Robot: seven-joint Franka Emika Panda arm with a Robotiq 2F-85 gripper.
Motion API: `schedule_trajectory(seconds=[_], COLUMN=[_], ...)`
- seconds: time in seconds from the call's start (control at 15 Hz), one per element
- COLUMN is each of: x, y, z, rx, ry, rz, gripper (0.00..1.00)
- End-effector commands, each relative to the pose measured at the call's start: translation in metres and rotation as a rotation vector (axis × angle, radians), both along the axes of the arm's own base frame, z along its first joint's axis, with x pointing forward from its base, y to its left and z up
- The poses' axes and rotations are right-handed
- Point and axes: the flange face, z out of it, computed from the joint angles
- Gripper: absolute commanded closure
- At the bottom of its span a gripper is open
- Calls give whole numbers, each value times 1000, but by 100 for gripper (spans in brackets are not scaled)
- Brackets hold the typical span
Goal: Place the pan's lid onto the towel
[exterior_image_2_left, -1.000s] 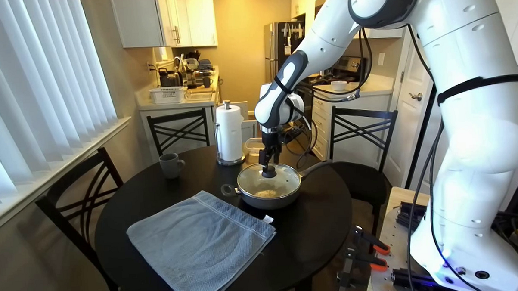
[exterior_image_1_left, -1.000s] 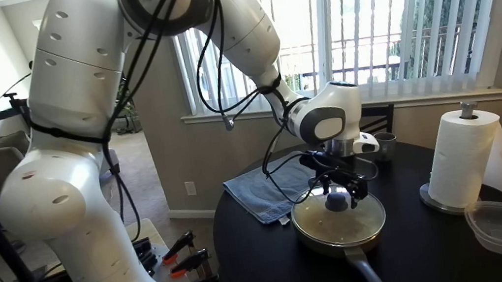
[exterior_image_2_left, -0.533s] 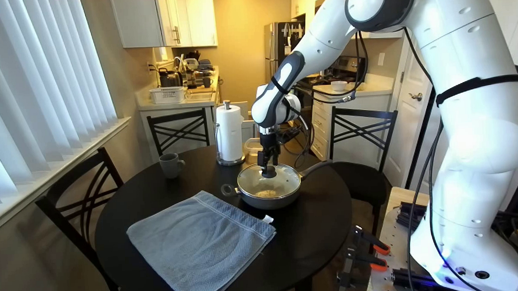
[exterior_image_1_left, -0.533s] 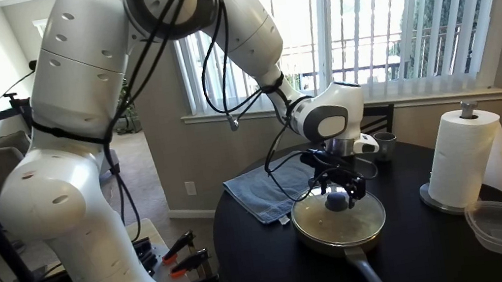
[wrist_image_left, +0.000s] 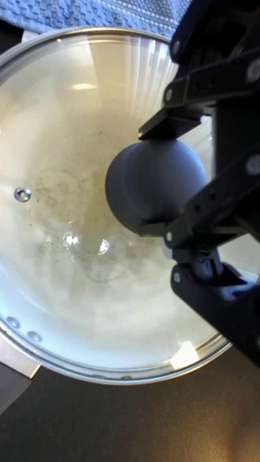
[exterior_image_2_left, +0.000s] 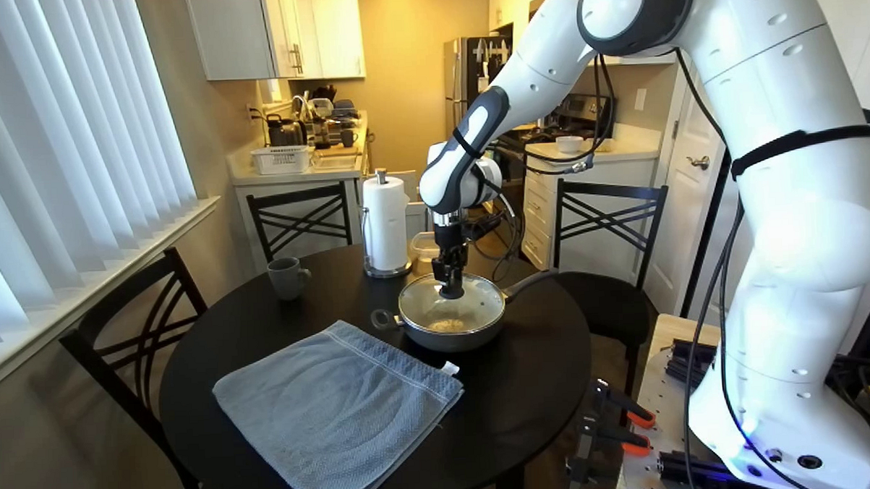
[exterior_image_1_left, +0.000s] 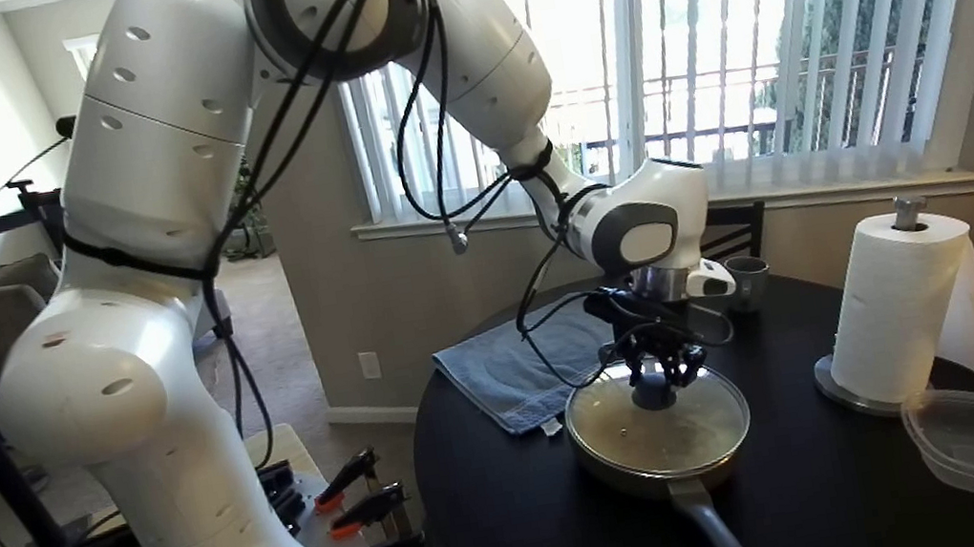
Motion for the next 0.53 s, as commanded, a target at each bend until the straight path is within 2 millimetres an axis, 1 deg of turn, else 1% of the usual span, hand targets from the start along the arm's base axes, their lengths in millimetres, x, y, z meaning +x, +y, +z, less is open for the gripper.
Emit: schedule_trajectory(seconds=[0.0, 0.13, 0.2, 0.33, 0.47], x=[3, 2, 1, 0, -1], y=[1, 1, 2, 6, 13], z=[1, 5, 11, 29, 51], rx=[2, 3, 6, 30, 24], ry=[11, 9, 7, -5, -11], rz=[32, 23, 17, -2, 1], gripper=[67, 67, 67, 67, 67])
